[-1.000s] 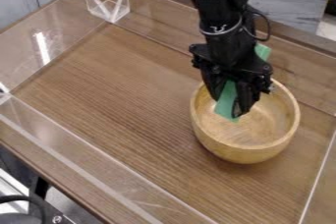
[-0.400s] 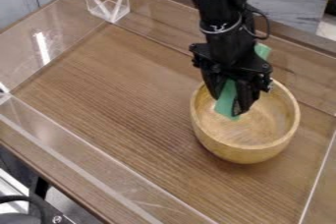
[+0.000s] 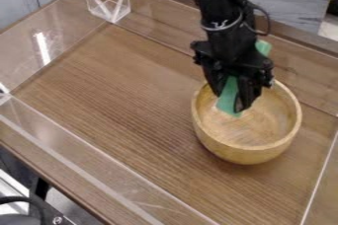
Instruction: Put the green block in the brown bowl
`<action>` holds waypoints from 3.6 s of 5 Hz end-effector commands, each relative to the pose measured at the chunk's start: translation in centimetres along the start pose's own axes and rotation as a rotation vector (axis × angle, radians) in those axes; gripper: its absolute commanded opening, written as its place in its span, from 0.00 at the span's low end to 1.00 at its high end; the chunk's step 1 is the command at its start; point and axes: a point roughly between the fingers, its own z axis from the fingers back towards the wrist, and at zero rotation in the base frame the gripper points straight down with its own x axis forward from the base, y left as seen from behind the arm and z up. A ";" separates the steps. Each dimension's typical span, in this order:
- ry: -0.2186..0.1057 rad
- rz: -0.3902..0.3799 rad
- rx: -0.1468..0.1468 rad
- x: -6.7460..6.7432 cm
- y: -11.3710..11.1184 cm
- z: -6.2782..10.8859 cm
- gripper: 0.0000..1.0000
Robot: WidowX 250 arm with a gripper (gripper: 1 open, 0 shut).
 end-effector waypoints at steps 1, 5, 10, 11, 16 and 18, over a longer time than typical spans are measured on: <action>-0.057 -0.014 -0.002 1.6 -0.4 1.2 0.00; -0.056 -0.027 -0.016 2.1 -0.9 0.9 0.00; -0.048 -0.040 -0.031 2.2 -1.4 1.0 0.00; -0.046 -0.043 -0.034 2.2 -1.5 1.0 0.00; -0.041 -0.064 -0.041 2.2 -1.8 0.8 0.00; -0.039 -0.072 -0.043 2.1 -1.9 0.7 0.00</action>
